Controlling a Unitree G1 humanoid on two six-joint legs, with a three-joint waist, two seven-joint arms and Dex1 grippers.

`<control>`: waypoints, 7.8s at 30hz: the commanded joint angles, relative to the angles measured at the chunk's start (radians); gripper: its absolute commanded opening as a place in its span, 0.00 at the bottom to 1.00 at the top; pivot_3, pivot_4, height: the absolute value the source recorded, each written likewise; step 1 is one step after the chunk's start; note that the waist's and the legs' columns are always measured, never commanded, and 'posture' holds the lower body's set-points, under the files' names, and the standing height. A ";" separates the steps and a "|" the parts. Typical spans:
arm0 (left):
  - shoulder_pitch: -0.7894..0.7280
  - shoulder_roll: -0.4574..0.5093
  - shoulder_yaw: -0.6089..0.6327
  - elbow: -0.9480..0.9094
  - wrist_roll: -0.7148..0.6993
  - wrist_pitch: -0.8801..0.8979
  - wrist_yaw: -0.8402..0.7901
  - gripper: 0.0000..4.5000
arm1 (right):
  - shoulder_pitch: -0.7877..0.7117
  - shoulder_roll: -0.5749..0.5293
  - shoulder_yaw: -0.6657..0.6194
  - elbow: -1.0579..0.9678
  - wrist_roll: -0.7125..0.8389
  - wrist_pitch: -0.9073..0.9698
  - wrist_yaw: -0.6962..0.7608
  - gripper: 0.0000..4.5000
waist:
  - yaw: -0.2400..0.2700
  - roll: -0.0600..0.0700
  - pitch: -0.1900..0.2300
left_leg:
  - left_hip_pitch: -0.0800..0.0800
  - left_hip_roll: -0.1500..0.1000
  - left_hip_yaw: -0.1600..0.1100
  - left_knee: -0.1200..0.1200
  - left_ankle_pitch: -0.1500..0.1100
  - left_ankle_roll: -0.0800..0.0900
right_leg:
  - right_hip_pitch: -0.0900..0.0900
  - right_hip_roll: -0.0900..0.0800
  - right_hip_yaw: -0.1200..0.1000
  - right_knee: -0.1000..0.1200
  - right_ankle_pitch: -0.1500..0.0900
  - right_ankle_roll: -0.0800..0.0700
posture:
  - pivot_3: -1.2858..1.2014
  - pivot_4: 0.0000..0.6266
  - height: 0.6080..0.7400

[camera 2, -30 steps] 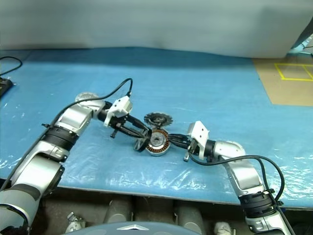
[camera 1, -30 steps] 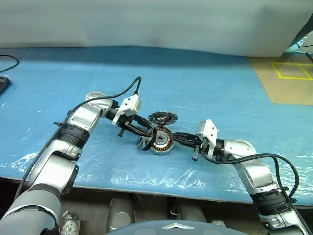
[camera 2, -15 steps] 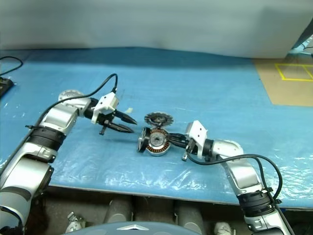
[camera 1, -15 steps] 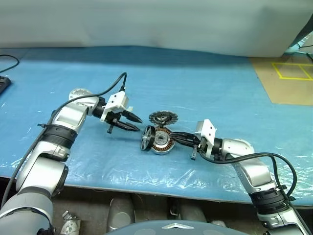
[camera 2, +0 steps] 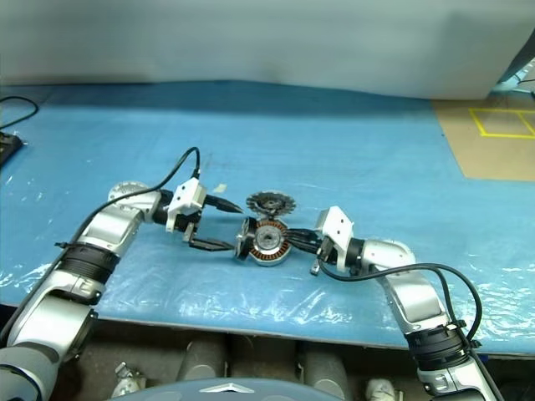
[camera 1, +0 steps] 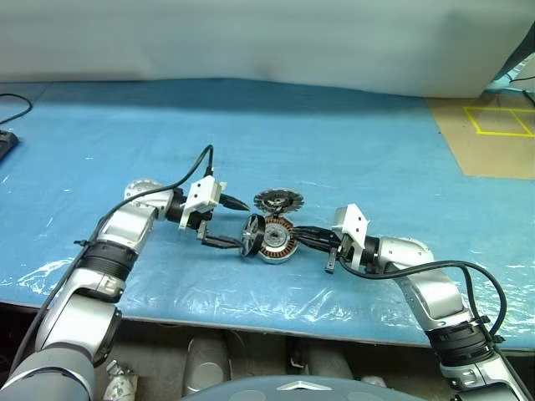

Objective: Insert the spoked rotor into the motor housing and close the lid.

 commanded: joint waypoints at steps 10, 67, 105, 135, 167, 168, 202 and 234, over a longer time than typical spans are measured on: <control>0.060 0.016 0.020 -0.076 -0.032 0.100 -0.029 0.98 | -0.020 0.002 -0.002 -0.026 -0.012 0.038 -0.031 0.05 | 0.000 0.000 0.000 | 0.000 0.000 0.000 0.000 0.000 0.000 | 0.000 0.000 0.000 0.000 0.000 0.000 | 0.52 0.24 1.00; 0.017 -0.055 0.062 0.093 0.014 0.111 0.021 0.98 | -0.021 0.009 0.010 -0.040 -0.021 0.077 -0.074 0.05 | 0.000 0.000 0.000 | 0.000 0.000 0.000 0.000 0.000 0.000 | 0.000 0.000 0.000 0.000 0.000 0.000 | 0.52 0.24 1.00; 0.019 -0.086 0.009 0.099 0.073 0.135 0.036 0.64 | -0.045 0.034 0.020 0.020 -0.045 0.063 -0.084 0.05 | 0.000 0.000 0.000 | 0.000 0.000 0.000 0.000 0.000 0.000 | 0.000 0.000 0.000 0.000 0.000 0.000 | 0.52 0.24 1.00; -0.023 0.122 0.012 0.014 0.045 0.036 -0.137 0.31 | -0.033 0.033 0.025 -0.019 -0.041 0.042 -0.065 0.05 | -0.014 0.002 -0.001 | 0.002 0.000 0.000 0.000 0.000 0.000 | 0.002 0.000 0.000 0.000 0.000 0.000 | 0.52 0.24 1.00; -0.306 0.002 -0.200 0.203 0.084 -0.074 -0.137 0.31 | 0.001 0.010 -0.025 0.104 -0.018 -0.143 0.015 0.05 | -0.021 0.002 -0.001 | 0.001 0.000 0.000 0.000 0.000 0.000 | 0.002 0.000 0.000 0.000 0.000 0.000 | 0.52 0.24 1.00; -0.313 0.003 -0.201 0.203 0.081 -0.070 -0.137 0.31 | 0.007 0.010 -0.026 0.107 -0.018 -0.147 0.013 0.05 | -0.021 0.002 -0.001 | 0.001 0.000 0.000 0.000 0.000 0.000 | 0.002 0.000 0.000 0.000 0.000 0.000 | 0.52 0.24 1.00; -0.372 -0.038 -0.254 0.218 0.081 -0.072 -0.137 0.31 | 0.068 0.008 -0.023 0.093 -0.035 -0.156 -0.005 0.05 | -0.019 0.002 -0.001 | 0.001 -0.001 0.000 0.000 0.000 0.000 | 0.002 0.000 0.000 0.000 0.000 0.000 | 0.52 0.24 1.00; -0.351 -0.068 -0.162 0.255 0.128 -0.108 -0.137 0.85 | 0.026 0.036 -0.010 0.123 -0.069 -0.139 -0.049 0.05 | -0.016 0.002 -0.001 | 0.001 -0.001 0.000 0.000 0.000 0.000 | 0.002 0.000 0.000 -0.001 0.000 0.000 | 0.52 0.24 1.00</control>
